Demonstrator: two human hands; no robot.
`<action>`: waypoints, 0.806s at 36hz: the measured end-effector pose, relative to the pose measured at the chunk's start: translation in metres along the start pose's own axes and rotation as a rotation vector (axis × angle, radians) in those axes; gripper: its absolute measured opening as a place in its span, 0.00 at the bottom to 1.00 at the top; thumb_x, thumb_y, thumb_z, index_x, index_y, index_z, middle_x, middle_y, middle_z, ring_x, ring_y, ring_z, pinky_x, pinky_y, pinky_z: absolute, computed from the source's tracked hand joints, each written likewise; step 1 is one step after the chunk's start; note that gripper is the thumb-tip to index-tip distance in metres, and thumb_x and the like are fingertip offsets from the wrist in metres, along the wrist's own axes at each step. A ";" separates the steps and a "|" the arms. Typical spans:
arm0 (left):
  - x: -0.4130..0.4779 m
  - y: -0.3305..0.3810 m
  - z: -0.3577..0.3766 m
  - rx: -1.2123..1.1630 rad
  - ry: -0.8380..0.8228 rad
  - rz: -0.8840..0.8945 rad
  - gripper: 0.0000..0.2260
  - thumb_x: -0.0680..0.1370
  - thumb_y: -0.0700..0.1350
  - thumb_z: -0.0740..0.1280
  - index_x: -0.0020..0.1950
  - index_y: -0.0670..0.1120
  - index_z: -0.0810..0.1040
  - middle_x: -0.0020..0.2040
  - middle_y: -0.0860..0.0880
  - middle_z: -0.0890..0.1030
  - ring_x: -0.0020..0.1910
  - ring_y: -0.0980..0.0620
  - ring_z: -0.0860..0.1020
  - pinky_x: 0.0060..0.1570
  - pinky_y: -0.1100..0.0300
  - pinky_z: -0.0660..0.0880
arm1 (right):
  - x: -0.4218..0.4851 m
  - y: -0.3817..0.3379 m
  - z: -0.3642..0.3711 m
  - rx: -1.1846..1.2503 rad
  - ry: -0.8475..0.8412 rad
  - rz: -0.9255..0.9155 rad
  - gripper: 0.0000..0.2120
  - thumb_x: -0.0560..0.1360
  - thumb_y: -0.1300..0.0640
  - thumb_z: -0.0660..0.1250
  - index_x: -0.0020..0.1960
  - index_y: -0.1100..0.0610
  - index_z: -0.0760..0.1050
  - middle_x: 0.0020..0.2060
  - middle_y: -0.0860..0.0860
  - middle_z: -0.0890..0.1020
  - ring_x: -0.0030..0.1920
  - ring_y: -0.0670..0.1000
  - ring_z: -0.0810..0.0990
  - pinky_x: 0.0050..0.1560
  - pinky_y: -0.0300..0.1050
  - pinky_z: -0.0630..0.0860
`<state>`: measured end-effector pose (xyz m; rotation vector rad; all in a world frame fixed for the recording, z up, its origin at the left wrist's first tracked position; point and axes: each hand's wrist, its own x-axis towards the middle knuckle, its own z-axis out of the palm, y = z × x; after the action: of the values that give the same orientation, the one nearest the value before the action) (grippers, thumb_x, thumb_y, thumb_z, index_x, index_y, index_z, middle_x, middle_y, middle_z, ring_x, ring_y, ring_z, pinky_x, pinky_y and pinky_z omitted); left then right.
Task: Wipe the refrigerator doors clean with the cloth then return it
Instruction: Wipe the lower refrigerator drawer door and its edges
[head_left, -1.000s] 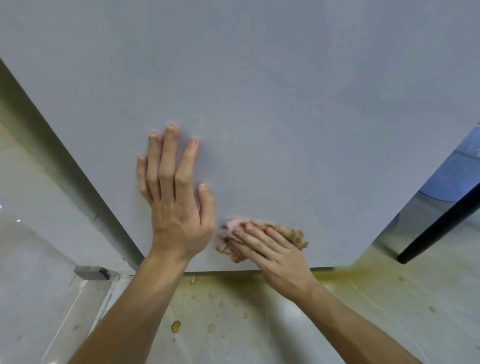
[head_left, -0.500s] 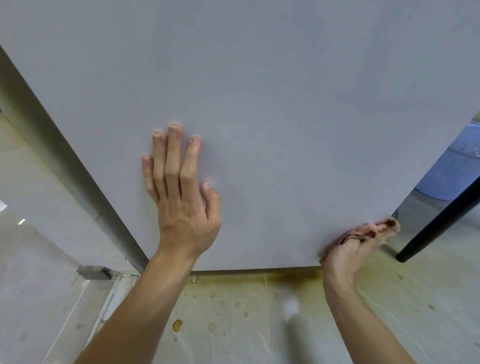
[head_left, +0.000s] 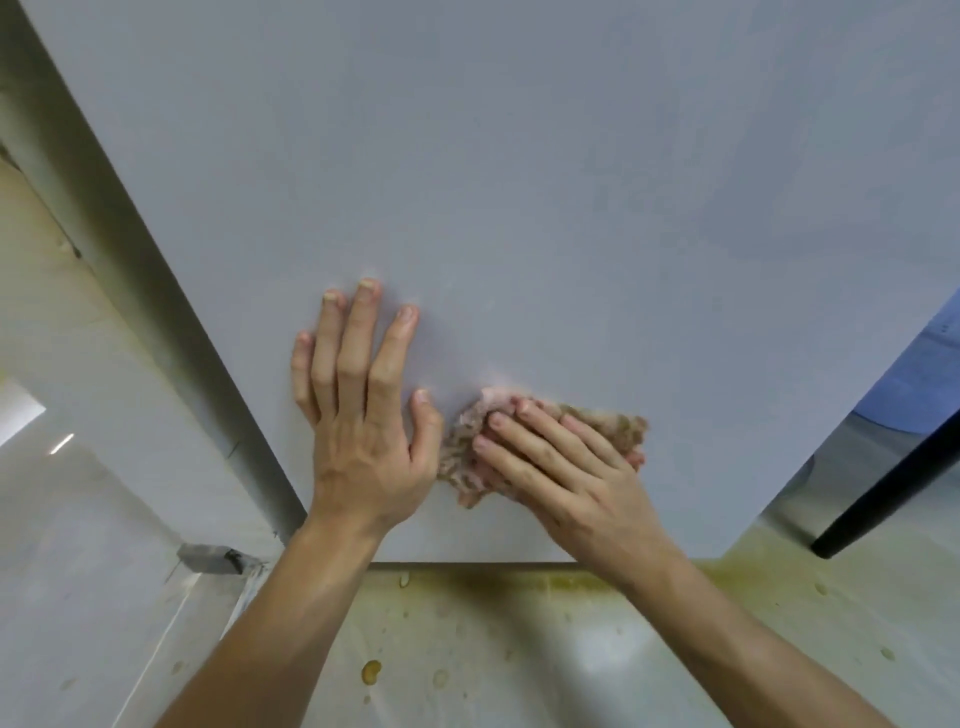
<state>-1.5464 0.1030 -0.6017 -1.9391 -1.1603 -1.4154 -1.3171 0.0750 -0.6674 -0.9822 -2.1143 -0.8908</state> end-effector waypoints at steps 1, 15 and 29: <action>0.001 -0.003 -0.002 0.005 0.007 -0.009 0.32 0.78 0.39 0.67 0.81 0.43 0.62 0.83 0.41 0.59 0.85 0.45 0.50 0.82 0.41 0.48 | -0.002 0.007 -0.001 -0.035 0.037 0.035 0.31 0.83 0.54 0.69 0.83 0.48 0.63 0.83 0.47 0.62 0.82 0.51 0.61 0.83 0.51 0.53; 0.005 -0.029 -0.019 0.007 0.001 -0.018 0.31 0.78 0.39 0.65 0.81 0.44 0.62 0.84 0.43 0.58 0.86 0.47 0.49 0.82 0.42 0.47 | 0.058 0.023 -0.043 0.226 0.568 0.830 0.35 0.79 0.71 0.56 0.82 0.69 0.45 0.82 0.67 0.47 0.85 0.56 0.43 0.83 0.62 0.39; 0.024 -0.019 -0.016 -0.010 0.049 -0.034 0.28 0.81 0.41 0.61 0.81 0.42 0.62 0.86 0.46 0.54 0.85 0.41 0.53 0.80 0.36 0.55 | 0.115 -0.005 -0.027 0.075 0.517 0.606 0.33 0.84 0.60 0.56 0.86 0.55 0.49 0.85 0.50 0.48 0.85 0.56 0.49 0.83 0.56 0.45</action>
<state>-1.5684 0.1093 -0.5753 -1.8896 -1.1712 -1.4809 -1.3740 0.0951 -0.5658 -1.1187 -1.2995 -0.6529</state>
